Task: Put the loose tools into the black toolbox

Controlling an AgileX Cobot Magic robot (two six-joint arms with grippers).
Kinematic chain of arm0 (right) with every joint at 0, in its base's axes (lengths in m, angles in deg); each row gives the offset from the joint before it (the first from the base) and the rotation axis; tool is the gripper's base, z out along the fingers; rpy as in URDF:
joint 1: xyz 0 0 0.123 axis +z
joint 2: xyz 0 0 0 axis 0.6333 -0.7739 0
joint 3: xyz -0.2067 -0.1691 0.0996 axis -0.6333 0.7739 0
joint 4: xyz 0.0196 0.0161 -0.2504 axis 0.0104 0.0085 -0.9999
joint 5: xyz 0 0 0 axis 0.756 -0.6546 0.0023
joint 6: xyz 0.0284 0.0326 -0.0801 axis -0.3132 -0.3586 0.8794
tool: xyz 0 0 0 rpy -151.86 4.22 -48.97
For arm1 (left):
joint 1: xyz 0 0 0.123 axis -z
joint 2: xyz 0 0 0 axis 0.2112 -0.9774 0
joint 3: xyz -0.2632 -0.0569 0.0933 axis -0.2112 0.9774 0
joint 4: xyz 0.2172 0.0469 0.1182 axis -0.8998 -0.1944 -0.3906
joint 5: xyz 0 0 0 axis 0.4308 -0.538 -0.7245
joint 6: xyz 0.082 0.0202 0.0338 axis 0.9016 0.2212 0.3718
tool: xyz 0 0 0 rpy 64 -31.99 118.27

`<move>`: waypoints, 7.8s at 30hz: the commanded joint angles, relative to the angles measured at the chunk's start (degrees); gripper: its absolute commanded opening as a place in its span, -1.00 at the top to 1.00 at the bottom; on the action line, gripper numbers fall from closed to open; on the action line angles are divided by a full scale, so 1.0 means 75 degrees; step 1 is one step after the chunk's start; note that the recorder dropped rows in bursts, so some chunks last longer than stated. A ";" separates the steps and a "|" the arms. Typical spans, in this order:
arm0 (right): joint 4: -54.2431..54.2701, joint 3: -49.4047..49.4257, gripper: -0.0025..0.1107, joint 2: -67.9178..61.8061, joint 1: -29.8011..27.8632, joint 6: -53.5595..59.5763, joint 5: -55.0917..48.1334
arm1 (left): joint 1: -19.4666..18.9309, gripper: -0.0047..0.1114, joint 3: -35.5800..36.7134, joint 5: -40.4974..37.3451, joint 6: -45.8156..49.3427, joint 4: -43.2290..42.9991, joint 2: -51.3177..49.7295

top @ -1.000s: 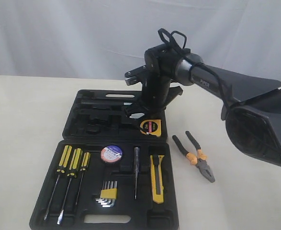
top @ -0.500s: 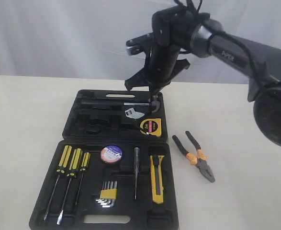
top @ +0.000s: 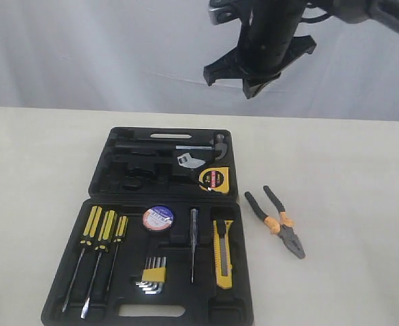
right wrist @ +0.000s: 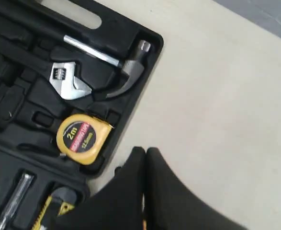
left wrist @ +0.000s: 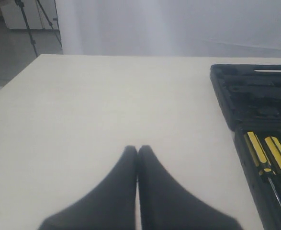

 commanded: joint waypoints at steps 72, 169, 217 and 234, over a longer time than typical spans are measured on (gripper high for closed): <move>0.1162 0.5885 -0.30 0.0413 -0.0981 0.2656 0.3749 | 0.0037 0.92 0.0019 0.0076 -0.0015 0.0074 0.0010; 0.0917 0.4067 0.67 -0.1156 -0.0250 0.2415 0.1843 | 0.0037 0.92 0.0019 0.0076 -0.0015 0.0074 0.0010; 0.0949 0.5343 -0.10 0.0935 -0.0250 0.1361 0.2620 | 0.0037 0.92 0.0019 0.0076 -0.0015 0.0074 0.0010; 0.0931 0.5517 -0.33 -0.0419 -0.0368 0.1388 0.3316 | 0.0037 0.92 0.0019 0.0076 -0.0015 0.0074 0.0010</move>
